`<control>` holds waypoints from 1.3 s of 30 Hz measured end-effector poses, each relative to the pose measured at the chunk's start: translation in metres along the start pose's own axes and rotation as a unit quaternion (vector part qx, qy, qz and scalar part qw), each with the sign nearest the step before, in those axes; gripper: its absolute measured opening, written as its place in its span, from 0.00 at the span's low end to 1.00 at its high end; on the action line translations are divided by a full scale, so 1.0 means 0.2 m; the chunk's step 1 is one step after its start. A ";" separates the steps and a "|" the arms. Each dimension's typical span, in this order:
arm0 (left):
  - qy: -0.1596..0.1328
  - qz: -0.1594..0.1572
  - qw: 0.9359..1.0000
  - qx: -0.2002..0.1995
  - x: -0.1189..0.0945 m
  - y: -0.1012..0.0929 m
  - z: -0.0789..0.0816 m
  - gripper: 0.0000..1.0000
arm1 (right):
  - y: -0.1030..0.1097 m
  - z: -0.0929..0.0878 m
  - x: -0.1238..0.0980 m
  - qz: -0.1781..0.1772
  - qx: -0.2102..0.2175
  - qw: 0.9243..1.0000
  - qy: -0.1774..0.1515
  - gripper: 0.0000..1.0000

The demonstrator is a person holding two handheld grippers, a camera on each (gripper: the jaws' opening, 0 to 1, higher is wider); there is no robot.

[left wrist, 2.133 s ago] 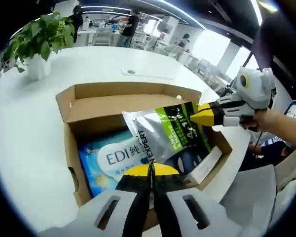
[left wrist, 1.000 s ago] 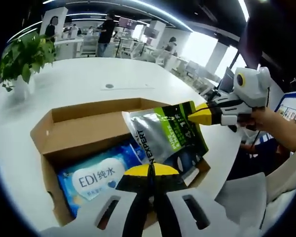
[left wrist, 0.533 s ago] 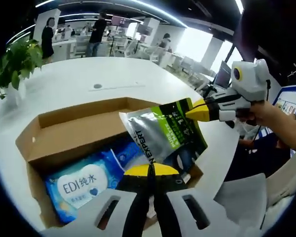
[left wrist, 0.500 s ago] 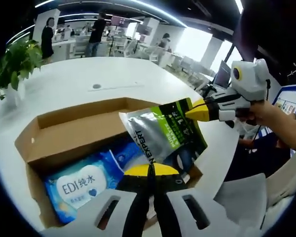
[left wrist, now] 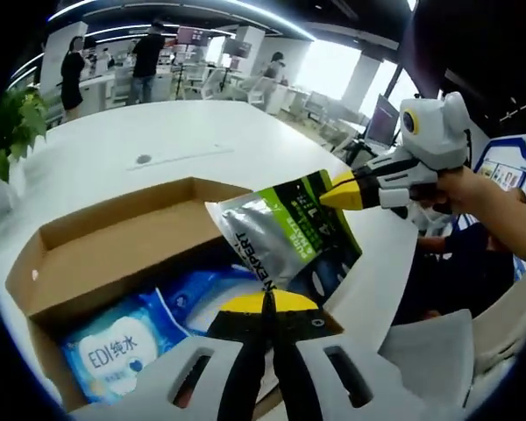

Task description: Operate the shoe box by opening the lid, removing the specified soft item, and placing it in the target area until the item is outside and the box remains undamaged.

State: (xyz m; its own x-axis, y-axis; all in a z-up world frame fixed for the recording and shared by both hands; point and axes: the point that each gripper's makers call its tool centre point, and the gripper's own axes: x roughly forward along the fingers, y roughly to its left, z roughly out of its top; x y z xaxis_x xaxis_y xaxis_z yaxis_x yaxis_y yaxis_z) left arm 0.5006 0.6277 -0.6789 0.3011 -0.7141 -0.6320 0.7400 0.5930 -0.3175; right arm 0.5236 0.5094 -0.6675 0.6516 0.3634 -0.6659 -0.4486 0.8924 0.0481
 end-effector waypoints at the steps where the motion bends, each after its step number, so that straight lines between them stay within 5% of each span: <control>1: 0.001 -0.002 1.000 0.002 0.01 -0.01 0.00 0.00 | -0.01 0.00 -0.01 -0.001 0.000 1.000 0.001 0.00; 22: 0.011 -0.046 0.998 0.031 0.21 -0.22 0.11 0.00 | -0.28 -0.09 -0.14 -0.038 0.017 0.999 0.015 0.00; 34: 0.032 -0.036 0.997 0.052 0.31 -0.18 0.16 0.00 | -0.37 -0.14 -0.05 -0.048 0.018 0.998 0.027 0.00; 39: 0.059 -0.024 0.993 0.097 0.36 -0.14 0.15 0.00 | -0.40 -0.17 0.01 -0.052 0.020 0.998 0.035 0.00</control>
State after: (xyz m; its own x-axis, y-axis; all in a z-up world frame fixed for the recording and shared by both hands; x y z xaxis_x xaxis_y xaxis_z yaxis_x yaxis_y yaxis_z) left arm 0.5184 0.5486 -0.6940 0.1979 -0.6844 -0.7017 0.8573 0.4679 -0.2146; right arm 0.5390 0.4299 -0.6975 0.6475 0.2507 -0.7197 -0.3559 0.9345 0.0053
